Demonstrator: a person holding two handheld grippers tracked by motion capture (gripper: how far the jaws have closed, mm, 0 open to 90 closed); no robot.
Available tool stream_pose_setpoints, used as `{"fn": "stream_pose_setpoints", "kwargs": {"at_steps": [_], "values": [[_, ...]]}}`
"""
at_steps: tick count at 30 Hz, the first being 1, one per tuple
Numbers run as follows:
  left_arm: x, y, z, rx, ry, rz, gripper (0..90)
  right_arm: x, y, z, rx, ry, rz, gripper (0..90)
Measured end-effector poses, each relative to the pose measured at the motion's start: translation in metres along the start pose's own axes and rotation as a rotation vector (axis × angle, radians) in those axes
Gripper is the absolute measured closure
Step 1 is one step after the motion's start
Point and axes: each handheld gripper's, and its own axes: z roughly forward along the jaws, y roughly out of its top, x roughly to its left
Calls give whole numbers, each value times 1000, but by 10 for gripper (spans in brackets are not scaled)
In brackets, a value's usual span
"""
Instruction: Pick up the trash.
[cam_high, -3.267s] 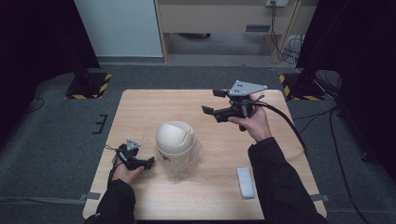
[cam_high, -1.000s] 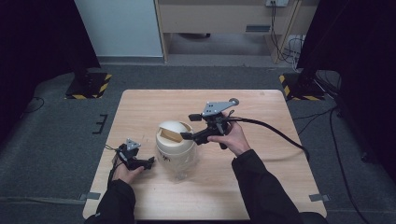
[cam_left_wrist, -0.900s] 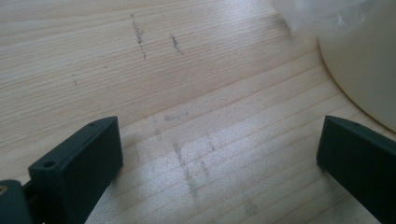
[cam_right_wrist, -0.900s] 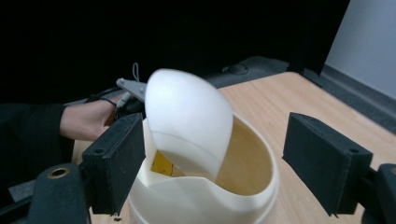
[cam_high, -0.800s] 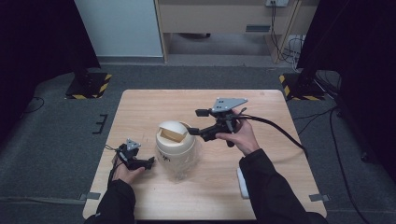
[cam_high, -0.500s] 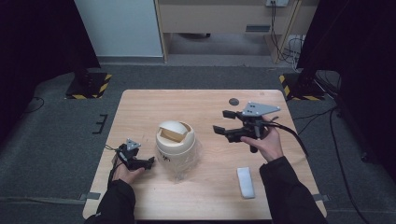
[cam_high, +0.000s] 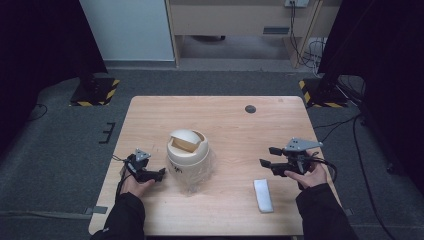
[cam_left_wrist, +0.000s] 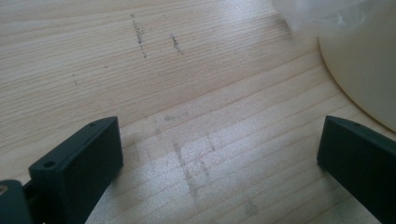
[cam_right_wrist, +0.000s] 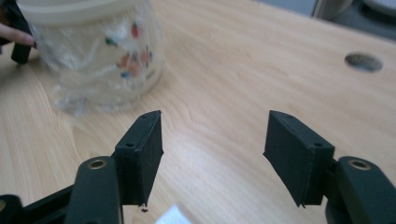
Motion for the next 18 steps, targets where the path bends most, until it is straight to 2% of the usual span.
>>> {"fn": "stream_pose_setpoints", "kwargs": {"at_steps": [2, 5, 10, 13, 18], "values": [[0, 0, 0, 0, 0, 0, 0, -3, -8, 4, 38, 4, 2, 374], [0, 0, 0, 0, 1, 0, 0, -5, -20, 10, 59, 11, 31, 419], [0, 0, 0, 0, -1, -1, 0, -6, -38, 18, 162, 23, 44, 473], [0, 0, 0, 0, 0, -2, 0, -6, -45, 22, 208, 35, 62, 495], [0, 0, 0, -1, 0, -3, 0, -7, -51, 28, 272, 51, 58, 522]]}}
